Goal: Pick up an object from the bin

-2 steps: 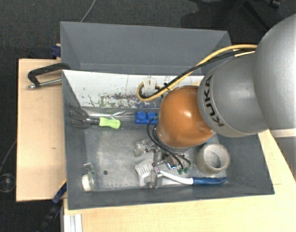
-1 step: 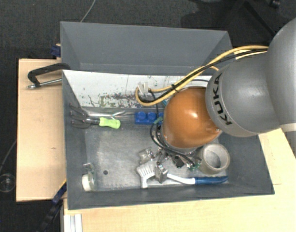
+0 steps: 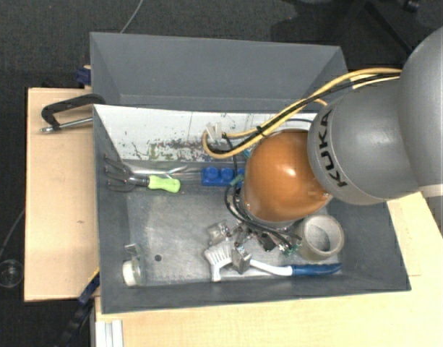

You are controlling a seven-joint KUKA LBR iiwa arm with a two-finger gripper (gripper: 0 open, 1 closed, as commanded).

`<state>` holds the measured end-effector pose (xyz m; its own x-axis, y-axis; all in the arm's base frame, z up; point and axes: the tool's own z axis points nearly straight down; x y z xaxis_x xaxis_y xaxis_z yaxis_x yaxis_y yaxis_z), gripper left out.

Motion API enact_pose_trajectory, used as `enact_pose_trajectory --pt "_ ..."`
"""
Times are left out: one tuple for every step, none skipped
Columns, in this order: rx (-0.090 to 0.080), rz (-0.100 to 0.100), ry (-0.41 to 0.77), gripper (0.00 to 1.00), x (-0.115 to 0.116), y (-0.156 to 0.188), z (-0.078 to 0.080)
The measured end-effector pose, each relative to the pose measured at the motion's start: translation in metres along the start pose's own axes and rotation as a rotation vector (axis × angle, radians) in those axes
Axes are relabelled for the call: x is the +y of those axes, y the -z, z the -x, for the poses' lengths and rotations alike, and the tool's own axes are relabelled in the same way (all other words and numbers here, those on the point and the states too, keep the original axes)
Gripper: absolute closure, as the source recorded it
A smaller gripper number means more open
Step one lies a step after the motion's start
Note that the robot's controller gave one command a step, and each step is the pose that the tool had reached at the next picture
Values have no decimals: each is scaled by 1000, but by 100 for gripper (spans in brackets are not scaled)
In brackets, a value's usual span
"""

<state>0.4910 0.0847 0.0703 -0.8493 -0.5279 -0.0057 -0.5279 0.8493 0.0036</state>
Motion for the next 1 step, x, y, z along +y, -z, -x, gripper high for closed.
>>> enact_pose_trajectory --pt "2 1 0 100 1 9 -1"
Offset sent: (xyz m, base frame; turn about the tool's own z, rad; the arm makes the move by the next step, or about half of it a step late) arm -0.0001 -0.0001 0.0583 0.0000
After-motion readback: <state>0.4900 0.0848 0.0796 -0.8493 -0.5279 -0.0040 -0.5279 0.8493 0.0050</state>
